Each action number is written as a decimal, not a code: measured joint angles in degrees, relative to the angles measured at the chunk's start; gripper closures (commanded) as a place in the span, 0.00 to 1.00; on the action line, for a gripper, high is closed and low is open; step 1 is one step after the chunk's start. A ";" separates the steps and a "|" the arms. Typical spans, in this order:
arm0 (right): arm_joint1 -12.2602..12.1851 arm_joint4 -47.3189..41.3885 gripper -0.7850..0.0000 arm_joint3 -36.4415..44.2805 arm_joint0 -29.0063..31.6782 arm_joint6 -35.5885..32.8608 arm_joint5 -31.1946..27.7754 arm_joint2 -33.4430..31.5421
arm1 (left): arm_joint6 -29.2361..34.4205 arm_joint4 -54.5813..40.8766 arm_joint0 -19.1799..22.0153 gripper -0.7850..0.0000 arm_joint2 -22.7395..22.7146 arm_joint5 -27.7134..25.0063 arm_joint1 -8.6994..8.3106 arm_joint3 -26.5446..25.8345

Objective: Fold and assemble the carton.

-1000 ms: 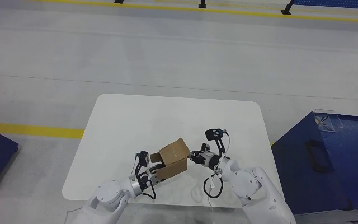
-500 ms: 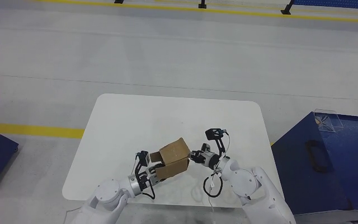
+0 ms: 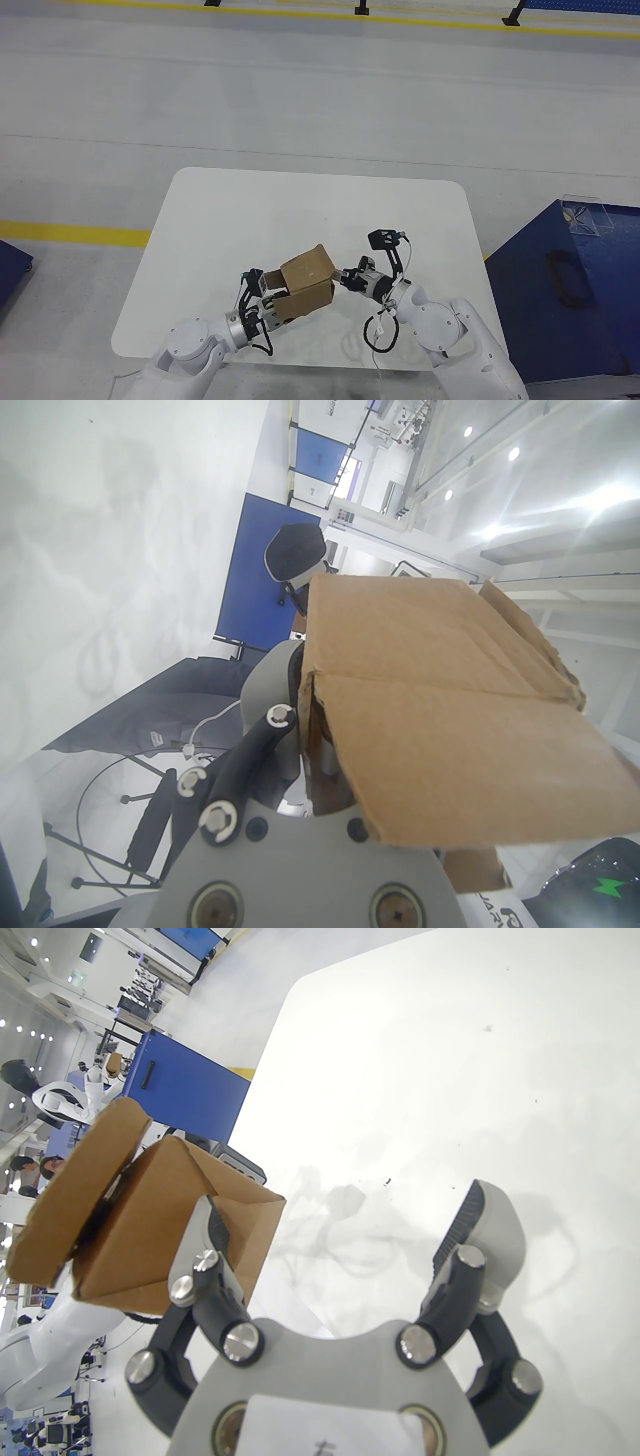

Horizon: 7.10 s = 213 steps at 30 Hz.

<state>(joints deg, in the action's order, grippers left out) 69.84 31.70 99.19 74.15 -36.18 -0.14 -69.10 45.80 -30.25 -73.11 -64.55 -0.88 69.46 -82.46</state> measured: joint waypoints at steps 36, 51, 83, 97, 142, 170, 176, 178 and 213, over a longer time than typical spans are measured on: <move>-0.19 -0.13 0.00 -1.49 -1.06 -0.64 -0.04 0.71 | -1.24 0.84 0.77 1.00 0.92 0.38 0.12 -0.02; -0.48 -3.36 0.00 -1.79 -0.72 0.63 -0.50 -2.04 | -1.49 0.41 1.00 1.00 1.05 0.68 0.19 -0.12; -1.20 -9.82 0.00 -3.41 0.76 -4.48 -3.65 -3.01 | -1.15 0.49 1.12 1.00 2.10 0.20 0.42 0.62; -2.22 -15.63 0.00 7.21 16.06 20.34 -0.82 -23.23 | -2.03 2.00 1.18 1.00 2.75 0.73 0.46 0.80; -2.24 -16.17 0.00 7.24 16.15 19.60 -1.07 -23.35 | -110.60 -68.53 -2.89 1.00 6.21 33.67 10.13 -28.97; -2.24 -16.17 0.00 7.24 16.15 19.60 -1.07 -23.35 | -124.98 -73.27 18.48 0.00 19.04 6.18 17.36 1.84; -2.24 -16.17 0.00 7.24 16.15 19.59 -1.07 -23.35 | -125.20 -69.58 17.40 0.00 20.18 6.77 17.57 -2.24; -2.24 -16.17 0.00 7.24 16.15 19.59 -1.07 -23.35 | -126.01 -65.89 15.01 0.00 19.57 7.42 16.87 -8.39; -2.24 -16.17 0.00 7.24 16.15 19.60 -1.07 -23.35 | -78.30 -9.52 -10.35 0.00 6.90 28.83 6.44 -37.73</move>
<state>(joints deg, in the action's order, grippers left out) 67.59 15.53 106.43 90.29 -16.59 -1.21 -92.46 -32.50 -39.78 -83.46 -57.66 27.95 75.90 -120.18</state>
